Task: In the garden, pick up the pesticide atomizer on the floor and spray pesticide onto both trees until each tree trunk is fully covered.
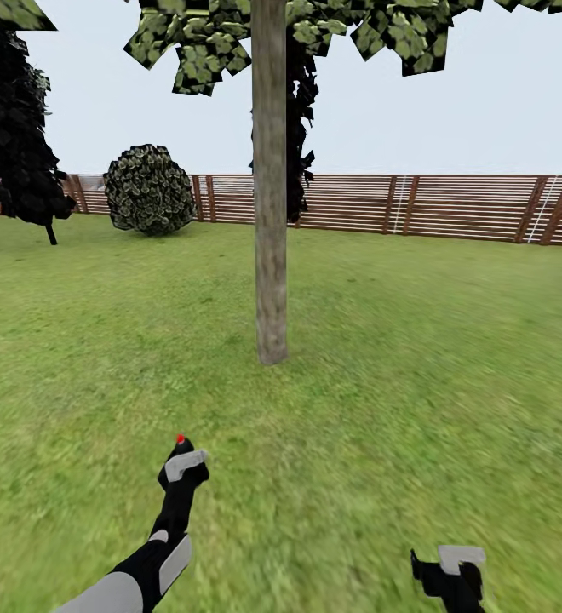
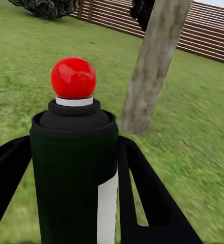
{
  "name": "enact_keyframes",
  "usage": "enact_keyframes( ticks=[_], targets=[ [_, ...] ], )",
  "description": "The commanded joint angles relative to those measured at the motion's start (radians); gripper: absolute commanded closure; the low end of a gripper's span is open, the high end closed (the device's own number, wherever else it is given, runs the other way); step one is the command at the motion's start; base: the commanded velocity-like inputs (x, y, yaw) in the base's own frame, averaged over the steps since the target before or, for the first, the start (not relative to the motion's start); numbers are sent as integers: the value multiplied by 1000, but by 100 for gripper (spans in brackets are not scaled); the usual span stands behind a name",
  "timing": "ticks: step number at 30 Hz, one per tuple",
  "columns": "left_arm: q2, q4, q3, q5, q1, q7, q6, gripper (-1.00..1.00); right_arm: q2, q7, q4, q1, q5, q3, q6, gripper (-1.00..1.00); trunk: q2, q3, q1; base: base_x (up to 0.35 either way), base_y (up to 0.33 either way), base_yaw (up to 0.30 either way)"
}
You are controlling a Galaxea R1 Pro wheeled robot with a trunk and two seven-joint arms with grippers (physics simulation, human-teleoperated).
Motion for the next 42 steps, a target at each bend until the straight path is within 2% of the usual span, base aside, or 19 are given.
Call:
enact_keyframes(
  ticks=[1,4,6,7,8,9,10,11,12,14,16,18,19,23,26,30,33,34,42],
  targets=[
    [0,-1,0,-1,0,-2,20,100,-11,17,-4,-22,-1,0,33,-100,0,0,0,0,0,0],
    [-2,-53,-2,-9,0,-30,181,100,-74,102,-9,-147,-2,-1,230,-100,0,0,0,0,0,0],
    [-1,-146,-2,-20,0,-103,327,100,-127,160,-10,-230,-4,-2,321,-100,0,0,0,0,0,0],
    [4,-196,0,-48,0,-286,420,100,-199,337,-11,-305,-4,-2,395,-100,0,0,0,0,0,0],
    [7,-201,0,-58,0,-362,433,100,-222,441,-13,-324,-4,-2,413,-100,0,0,0,0,0,0],
    [8,-205,0,-63,0,-395,437,100,-231,489,-14,-332,-4,-2,419,-100,0,0,0,0,0,0],
    [11,-216,-1,-88,0,-499,452,100,-248,646,-25,-352,-4,-2,431,-100,0,0,0,0,0,0],
    [14,-221,-1,-115,0,-563,464,100,-255,745,-41,-362,-4,-2,436,-100,0,0,0,0,0,0],
    [15,-224,-1,-130,0,-593,470,100,-257,790,-50,-365,-5,-2,437,-100,0,0,0,0,0,0],
    [19,-247,-1,-197,0,-703,502,100,-257,961,-102,-374,-7,-1,442,-100,0,0,0,0,0,0],
    [20,-264,-1,-251,0,-781,528,100,-226,1105,-193,-378,-10,-1,446,-100,0,0,0,0,0,0],
    [20,-267,-1,-265,0,-800,533,100,-203,1135,-224,-379,-10,-1,447,-100,0,0,0,0,0,0],
    [21,-269,-1,-279,0,-815,536,100,-177,1156,-251,-379,-10,0,448,-100,0,0,0,0,0,0],
    [21,-271,-2,-318,0,-861,539,100,-104,1183,-316,-380,-9,1,460,-100,0,0,0,0,0,0],
    [21,-273,-2,-341,0,-889,539,100,-34,1186,-380,-380,-5,1,523,-100,0,0,0,0,0,0],
    [21,-273,-2,-348,0,-898,539,100,22,1186,-409,-381,-3,1,559,-100,0,0,0,0,0,0],
    [21,-273,-2,-350,0,-901,539,100,85,1181,-418,-382,-1,2,571,-100,0,0,0,0,0,0],
    [21,-273,-2,-351,0,-902,539,100,104,1176,-420,-382,-1,2,574,100,0,0,0,0,0,0],
    [21,-273,-2,-352,0,-902,539,100,155,1161,-422,-382,0,5,576,100,0,0,0,0,0,0]
  ],
)
